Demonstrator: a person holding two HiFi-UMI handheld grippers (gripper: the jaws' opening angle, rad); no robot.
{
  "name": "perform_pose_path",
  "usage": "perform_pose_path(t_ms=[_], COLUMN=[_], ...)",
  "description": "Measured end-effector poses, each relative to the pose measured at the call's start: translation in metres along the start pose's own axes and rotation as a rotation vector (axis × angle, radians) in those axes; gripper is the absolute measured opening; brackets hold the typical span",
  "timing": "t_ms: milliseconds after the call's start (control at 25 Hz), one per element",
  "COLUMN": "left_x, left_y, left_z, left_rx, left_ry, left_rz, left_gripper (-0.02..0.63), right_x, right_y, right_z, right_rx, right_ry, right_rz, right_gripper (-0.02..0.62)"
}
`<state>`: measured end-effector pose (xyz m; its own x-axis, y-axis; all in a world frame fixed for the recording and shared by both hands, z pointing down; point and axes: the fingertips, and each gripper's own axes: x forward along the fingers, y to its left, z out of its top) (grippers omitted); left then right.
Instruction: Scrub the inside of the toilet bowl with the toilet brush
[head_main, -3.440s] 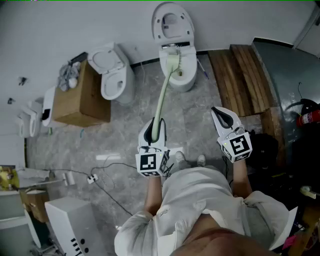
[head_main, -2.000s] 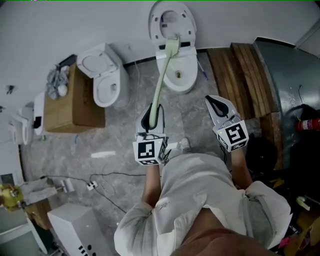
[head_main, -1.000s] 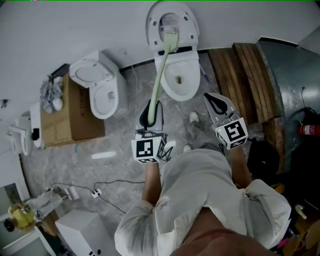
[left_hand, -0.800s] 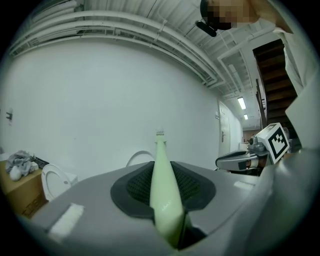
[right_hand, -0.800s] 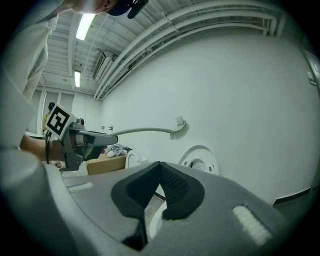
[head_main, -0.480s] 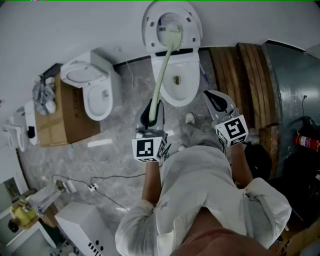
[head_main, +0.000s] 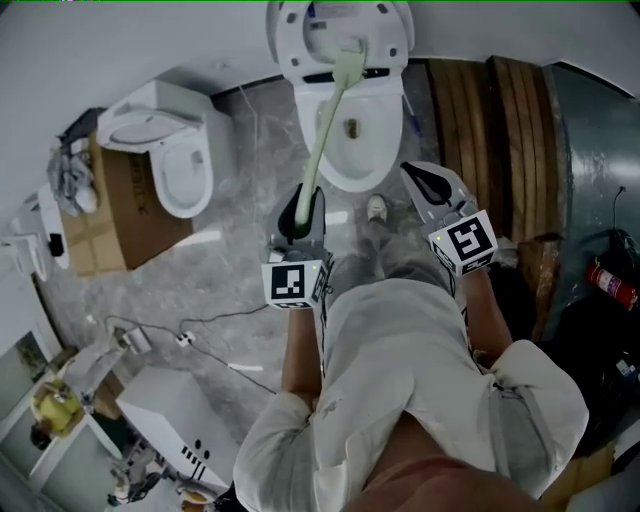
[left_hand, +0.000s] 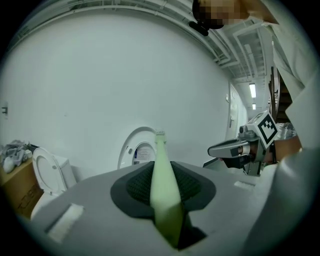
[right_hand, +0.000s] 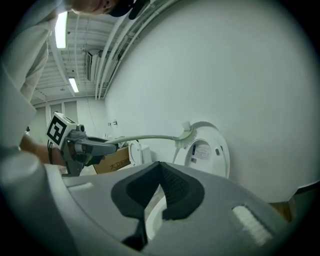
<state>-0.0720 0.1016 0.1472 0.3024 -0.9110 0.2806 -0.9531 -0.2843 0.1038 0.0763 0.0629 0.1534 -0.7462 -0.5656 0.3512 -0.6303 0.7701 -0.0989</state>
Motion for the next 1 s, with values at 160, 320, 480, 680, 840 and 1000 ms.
perform_pose_path(t_ms=[160,320,480,680,840,1000], left_x=[0.019,0.032,0.047,0.067,0.081,0.094], left_y=[0.005,0.012,0.019,0.028,0.036,0.052], left_z=[-0.019,-0.043,-0.072,-0.112,-0.154,-0.195], left_rx=[0.017,0.033,0.042,0.031,0.015,-0.010], left_ry=[0.048,0.095,0.156,0.213,0.290,0.337], left_rz=[0.009,0.005,-0.014,-0.037,-0.073,-0.081], left_gripper=[0.114,0.114,0.114,0.114,0.114,0.114], right_x=[0.016,0.030,0.043,0.062,0.075,0.090], right_y=[-0.015,-0.022,-0.027,-0.031,-0.036,-0.039], right_z=[-0.019,-0.039,-0.054,-0.083,-0.112,-0.144], right_rx=[0.038,0.067,0.080,0.096,0.123,0.152], right_ry=[0.030,0.060,0.072,0.108,0.153,0.206], right_rz=[0.015,0.028,0.038,0.028,0.005,-0.028], right_gripper=[0.003,0.003,0.003,0.003,0.003,0.003])
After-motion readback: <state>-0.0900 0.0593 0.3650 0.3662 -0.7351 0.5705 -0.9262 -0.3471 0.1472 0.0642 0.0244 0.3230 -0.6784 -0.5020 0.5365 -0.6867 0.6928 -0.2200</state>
